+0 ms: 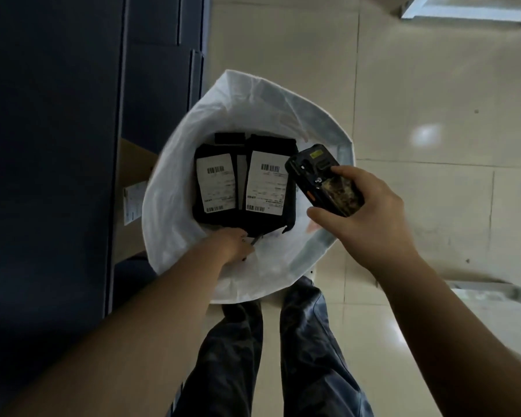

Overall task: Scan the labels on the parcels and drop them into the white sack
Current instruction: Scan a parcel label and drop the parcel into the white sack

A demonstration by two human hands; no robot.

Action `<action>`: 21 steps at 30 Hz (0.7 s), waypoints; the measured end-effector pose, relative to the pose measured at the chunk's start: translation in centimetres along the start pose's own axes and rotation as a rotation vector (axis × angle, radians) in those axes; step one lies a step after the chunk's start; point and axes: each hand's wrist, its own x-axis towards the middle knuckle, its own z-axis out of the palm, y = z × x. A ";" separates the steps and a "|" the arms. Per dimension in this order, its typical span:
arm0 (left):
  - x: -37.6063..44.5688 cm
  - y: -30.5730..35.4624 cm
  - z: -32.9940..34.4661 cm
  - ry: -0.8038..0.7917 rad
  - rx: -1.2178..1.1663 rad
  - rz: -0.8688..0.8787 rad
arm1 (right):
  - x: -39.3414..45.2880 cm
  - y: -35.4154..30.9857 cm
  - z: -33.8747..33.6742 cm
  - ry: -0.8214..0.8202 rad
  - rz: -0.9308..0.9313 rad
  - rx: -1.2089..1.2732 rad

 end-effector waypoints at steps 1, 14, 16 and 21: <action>0.0 -0.2 0.0 0.045 -0.107 -0.003 | -0.1 -0.1 0.1 0.002 -0.003 0.005; -12.5 -1.8 -4.4 0.426 -0.629 0.196 | -3.3 -5.3 -2.2 -0.024 -0.105 -0.060; -15.6 -1.2 -5.1 0.527 -0.647 0.247 | -4.0 -6.6 -3.3 -0.029 -0.141 -0.077; -24.4 0.4 -6.0 0.786 -0.613 0.352 | -5.3 -10.3 -6.6 -0.058 -0.283 -0.090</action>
